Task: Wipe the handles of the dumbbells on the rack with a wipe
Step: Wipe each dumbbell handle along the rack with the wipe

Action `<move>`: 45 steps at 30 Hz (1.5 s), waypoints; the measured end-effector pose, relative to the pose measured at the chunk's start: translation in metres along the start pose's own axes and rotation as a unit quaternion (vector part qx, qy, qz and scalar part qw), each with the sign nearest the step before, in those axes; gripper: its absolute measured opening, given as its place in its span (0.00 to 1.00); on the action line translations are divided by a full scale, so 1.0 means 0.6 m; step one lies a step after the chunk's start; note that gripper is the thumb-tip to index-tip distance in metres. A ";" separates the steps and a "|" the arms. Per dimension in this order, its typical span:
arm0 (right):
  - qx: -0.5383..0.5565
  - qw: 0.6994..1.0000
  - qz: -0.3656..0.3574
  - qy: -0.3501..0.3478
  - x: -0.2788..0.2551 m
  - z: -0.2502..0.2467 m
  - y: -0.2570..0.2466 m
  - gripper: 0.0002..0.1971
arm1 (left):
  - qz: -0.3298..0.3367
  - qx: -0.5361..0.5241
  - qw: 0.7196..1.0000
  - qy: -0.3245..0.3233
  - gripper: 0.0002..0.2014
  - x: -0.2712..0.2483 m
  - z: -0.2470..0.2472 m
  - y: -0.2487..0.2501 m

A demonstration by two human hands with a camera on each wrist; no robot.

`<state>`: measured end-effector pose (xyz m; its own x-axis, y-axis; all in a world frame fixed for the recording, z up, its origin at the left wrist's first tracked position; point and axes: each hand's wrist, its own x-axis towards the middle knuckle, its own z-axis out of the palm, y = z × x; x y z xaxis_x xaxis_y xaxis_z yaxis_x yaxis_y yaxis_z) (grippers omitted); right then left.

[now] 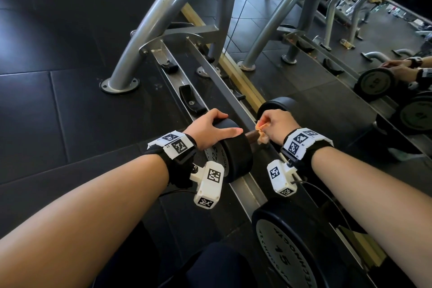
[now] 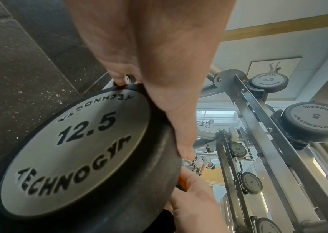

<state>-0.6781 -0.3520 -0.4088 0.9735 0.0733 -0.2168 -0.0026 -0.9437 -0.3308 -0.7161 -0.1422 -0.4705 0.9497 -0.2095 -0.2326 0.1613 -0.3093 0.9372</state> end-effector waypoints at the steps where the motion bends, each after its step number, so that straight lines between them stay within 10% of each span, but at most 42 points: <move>1: 0.001 1.000 -0.016 -0.022 -0.003 0.006 -0.005 0.06 | 0.001 0.001 1.000 0.001 0.36 0.000 0.000 0.000; 5: -0.020 0.991 -0.086 -0.104 -0.013 0.019 -0.025 0.07 | 0.005 0.007 1.000 0.006 0.37 -0.001 0.002 0.001; 14: -0.078 0.997 0.012 -0.025 0.013 -0.020 0.004 0.06 | 0.002 -0.003 1.000 -0.005 0.37 -0.003 -0.003 0.003; 29: 0.077 0.992 0.002 -0.099 -0.027 -0.032 -0.015 0.07 | -0.074 0.036 0.996 -0.026 0.38 0.003 -0.008 0.028; 37: 0.278 0.945 0.169 -0.030 -0.173 -0.159 -0.019 0.11 | -0.126 0.339 0.927 -0.100 0.20 -0.086 -0.027 0.233; 45: 0.287 0.937 0.196 0.023 -0.442 -0.399 -0.052 0.05 | -0.022 0.347 0.921 -0.174 0.11 -0.265 -0.013 0.582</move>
<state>-0.8813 -0.4194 -0.1211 0.8812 -0.2689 -0.3887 -0.4712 -0.5653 -0.6771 -0.8084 -0.2099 -0.1041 0.7830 -0.4303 -0.4492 -0.1278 -0.8180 0.5609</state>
